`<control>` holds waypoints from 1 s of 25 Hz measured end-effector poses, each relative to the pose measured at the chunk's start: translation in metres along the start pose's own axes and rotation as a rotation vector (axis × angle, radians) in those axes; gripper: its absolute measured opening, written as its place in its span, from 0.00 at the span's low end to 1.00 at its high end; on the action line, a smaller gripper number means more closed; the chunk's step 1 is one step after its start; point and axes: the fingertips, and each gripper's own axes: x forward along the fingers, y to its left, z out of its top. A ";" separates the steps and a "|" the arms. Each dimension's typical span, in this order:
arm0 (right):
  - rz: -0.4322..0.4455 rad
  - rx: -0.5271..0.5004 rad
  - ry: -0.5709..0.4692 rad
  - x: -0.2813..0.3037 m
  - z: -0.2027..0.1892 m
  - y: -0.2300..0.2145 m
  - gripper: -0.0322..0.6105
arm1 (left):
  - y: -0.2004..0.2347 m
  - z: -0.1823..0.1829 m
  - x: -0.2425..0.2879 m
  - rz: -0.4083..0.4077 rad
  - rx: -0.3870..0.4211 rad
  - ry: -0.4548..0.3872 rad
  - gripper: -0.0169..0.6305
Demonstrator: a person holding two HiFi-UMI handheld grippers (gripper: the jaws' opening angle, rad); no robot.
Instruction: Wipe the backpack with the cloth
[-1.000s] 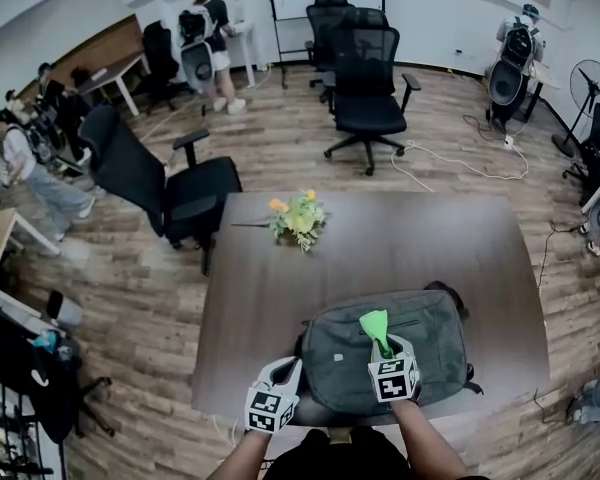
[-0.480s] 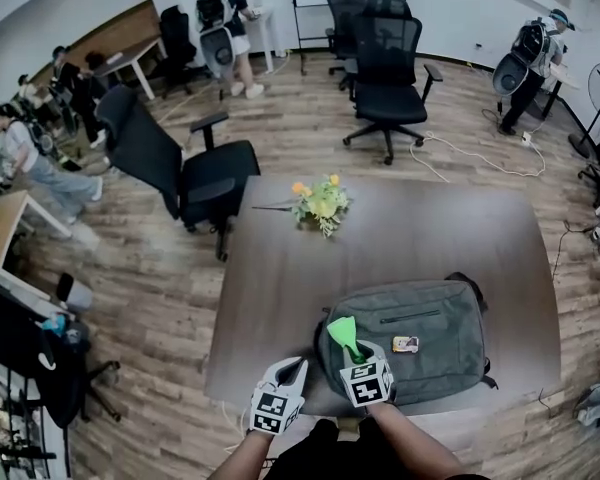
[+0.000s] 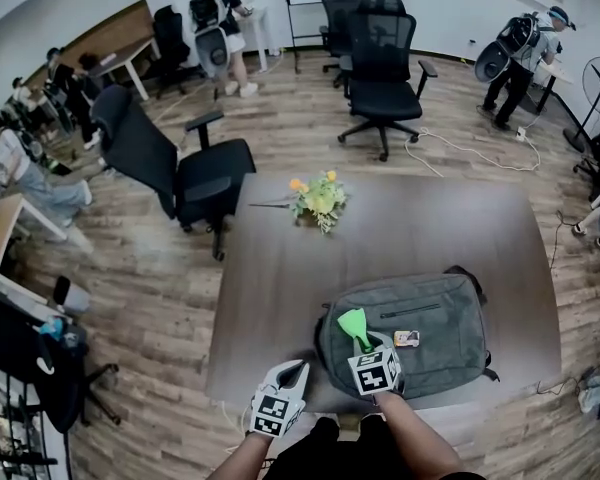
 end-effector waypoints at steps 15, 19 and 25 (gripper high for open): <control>-0.140 -0.013 0.050 -0.029 -0.030 -0.094 0.18 | -0.037 0.014 0.024 -0.052 0.008 -0.009 0.05; -0.204 -0.074 0.062 -0.040 -0.037 -0.126 0.18 | -0.045 0.021 0.028 -0.051 0.008 -0.012 0.05; -0.273 -0.031 0.081 -0.057 -0.050 -0.172 0.18 | -0.057 0.033 0.036 -0.051 0.018 -0.032 0.05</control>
